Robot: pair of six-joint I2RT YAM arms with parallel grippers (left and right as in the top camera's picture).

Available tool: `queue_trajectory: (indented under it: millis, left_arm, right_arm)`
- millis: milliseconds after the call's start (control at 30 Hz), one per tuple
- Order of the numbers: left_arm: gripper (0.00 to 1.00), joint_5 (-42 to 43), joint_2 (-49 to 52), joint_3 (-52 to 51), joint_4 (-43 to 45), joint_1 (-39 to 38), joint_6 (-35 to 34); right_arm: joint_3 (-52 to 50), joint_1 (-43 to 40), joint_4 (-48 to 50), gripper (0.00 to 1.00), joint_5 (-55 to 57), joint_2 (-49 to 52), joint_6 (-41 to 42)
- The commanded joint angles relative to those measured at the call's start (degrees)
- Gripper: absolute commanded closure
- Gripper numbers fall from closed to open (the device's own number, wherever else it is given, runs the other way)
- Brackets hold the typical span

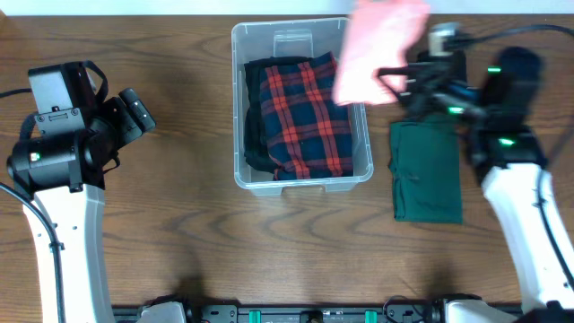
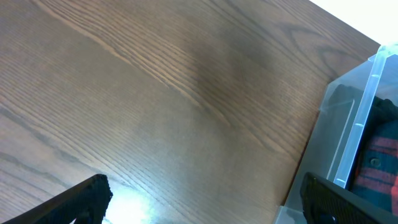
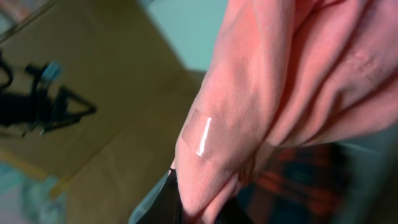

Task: Pack container
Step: 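Lift the pink cloth with right gripper and carry it over the container, then lower the pink cloth onto the plaid shirt and release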

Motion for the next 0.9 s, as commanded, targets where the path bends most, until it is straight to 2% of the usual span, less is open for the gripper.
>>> queue_trajectory:
  millis: [0,300,433,533,667,867]
  left_arm:
    - [0.02,-0.3,0.3,-0.2,0.0,0.3,-0.3]
    - [0.02,-0.3,0.3,-0.2,0.0,0.3,-0.3]
    - [0.02,-0.3,0.3,-0.2,0.0,0.3,-0.3]
    - [0.02,-0.3,0.3,-0.2,0.0,0.3,-0.3]
    - [0.02,-0.3,0.3,-0.2,0.0,0.3,-0.3]
    - [0.02,-0.3,0.3,-0.2,0.0,0.3,-0.3]
  right_arm:
    - [0.5,6.9,1.8,0.99,4.8,4.0,2.0]
    - [0.5,20.8,4.9,0.99,14.9,16.9,10.1]
    - [0.5,22.4,3.0,0.99,20.1,21.4,15.6]
    - [0.5,22.4,0.3,0.98,22.3,23.3,16.5]
    - [0.5,22.4,-3.2,0.86,24.8,22.3,12.1]
    - [0.5,22.3,-9.6,0.55,28.7,18.3,7.8]
